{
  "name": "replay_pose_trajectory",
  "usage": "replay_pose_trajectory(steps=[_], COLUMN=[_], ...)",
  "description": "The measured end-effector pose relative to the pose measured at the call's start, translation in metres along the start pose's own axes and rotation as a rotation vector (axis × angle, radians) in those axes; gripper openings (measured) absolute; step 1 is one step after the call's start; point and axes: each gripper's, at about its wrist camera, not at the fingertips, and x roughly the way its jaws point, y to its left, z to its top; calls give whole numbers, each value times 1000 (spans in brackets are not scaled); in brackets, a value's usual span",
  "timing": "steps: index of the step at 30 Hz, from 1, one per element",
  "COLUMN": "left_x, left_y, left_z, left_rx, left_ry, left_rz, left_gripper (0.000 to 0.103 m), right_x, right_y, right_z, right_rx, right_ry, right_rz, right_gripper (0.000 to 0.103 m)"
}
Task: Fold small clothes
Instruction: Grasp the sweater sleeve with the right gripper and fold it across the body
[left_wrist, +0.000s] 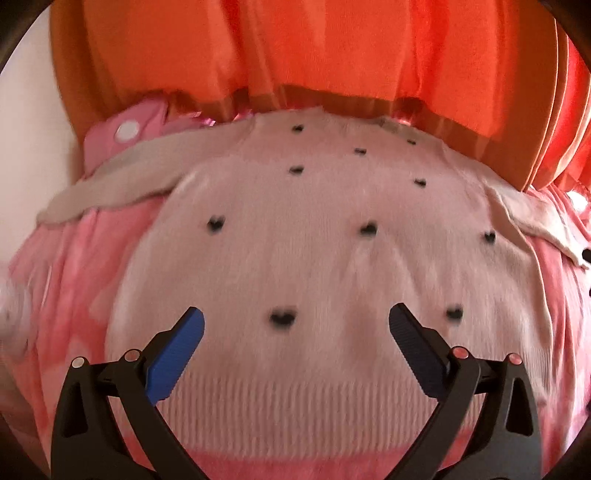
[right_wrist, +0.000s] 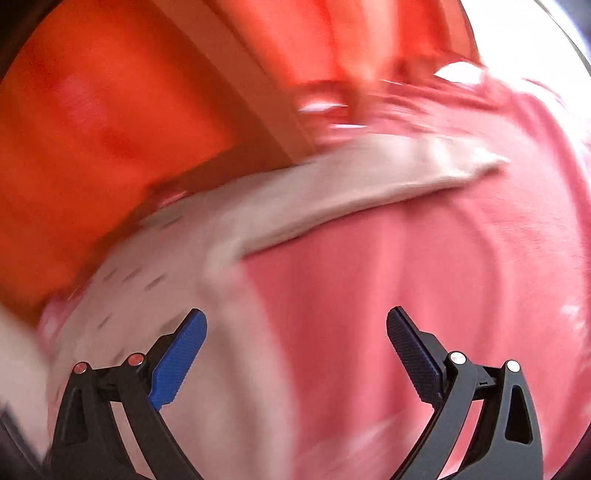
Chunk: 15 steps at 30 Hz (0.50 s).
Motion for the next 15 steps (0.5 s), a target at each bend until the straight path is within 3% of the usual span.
replay_pose_trajectory(steps=[3, 7, 10, 11, 12, 13, 15], left_x=[19, 48, 65, 69, 73, 75, 76], left_y=[-18, -26, -22, -20, -16, -13, -6], left_z=[18, 29, 28, 27, 26, 27, 32], left_rx=[47, 33, 1, 3, 7, 9, 8], left_ry=[-24, -15, 23, 38, 48, 49, 39], left_rz=[44, 27, 5, -2, 7, 16, 29], left_gripper=[98, 98, 98, 98, 98, 98, 97], right_x=[33, 64, 80, 84, 89, 91, 80], right_y=[-54, -90, -89, -81, -75, -66, -18], right_z=[40, 71, 85, 90, 95, 99, 109], right_rx=[134, 222, 257, 248, 244, 238, 145], right_ry=[2, -15, -47, -51, -37, -31, -100], right_rz=[-55, -103, -128, -122, -114, -115, -111], right_gripper=[96, 95, 82, 61, 30, 18, 11])
